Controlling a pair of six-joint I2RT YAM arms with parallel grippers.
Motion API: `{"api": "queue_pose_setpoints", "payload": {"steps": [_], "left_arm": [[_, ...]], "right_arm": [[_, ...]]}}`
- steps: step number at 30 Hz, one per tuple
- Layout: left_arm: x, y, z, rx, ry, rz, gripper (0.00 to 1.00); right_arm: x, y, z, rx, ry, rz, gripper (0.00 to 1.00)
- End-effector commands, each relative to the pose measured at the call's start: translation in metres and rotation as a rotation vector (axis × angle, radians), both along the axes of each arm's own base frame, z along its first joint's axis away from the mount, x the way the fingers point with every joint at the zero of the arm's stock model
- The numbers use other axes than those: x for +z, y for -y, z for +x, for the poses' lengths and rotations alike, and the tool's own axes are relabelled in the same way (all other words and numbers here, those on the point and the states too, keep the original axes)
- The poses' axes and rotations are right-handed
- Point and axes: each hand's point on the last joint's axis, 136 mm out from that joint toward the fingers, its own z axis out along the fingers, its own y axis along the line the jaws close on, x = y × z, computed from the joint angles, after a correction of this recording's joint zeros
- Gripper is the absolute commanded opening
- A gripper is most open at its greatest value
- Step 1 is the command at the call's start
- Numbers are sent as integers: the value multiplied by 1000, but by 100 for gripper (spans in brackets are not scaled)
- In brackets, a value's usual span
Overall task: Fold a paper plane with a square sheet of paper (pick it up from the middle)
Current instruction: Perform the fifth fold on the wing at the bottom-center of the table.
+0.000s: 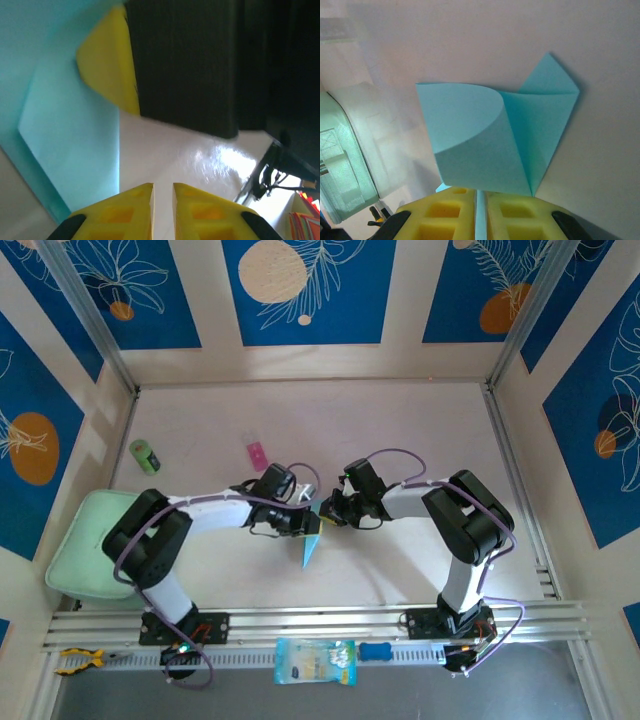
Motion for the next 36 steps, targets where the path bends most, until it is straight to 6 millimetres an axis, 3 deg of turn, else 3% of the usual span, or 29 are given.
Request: {"api": "queue_pose_setpoints", "payload": {"steps": [1,6,11,14,18,23,29,36], "left_arm": [[-17,-7,6,-1,-5,67,13],[-58,-28,-15,10,-98,176,4],[-77,-43,-38,-23,-161,218,0],[-78,-44,-43,-64,-171,221,0],[-71,-30,-47,-115,-164,146,0],[-64,-13,-55,-187,-159,103,0],[-63,-13,-53,-192,-143,123,0],[-63,-14,-53,-185,-141,131,0]], "right_arm": [[-43,22,-33,0,-130,-137,14],[-36,19,-30,3,-114,-115,14],[-15,17,-22,11,-60,-88,15],[3,19,-18,7,-12,-82,15],[25,27,-17,-10,53,-81,15],[39,38,-26,-34,103,-63,16],[40,22,-40,28,116,-14,15],[19,7,-41,56,83,-35,14]]}}
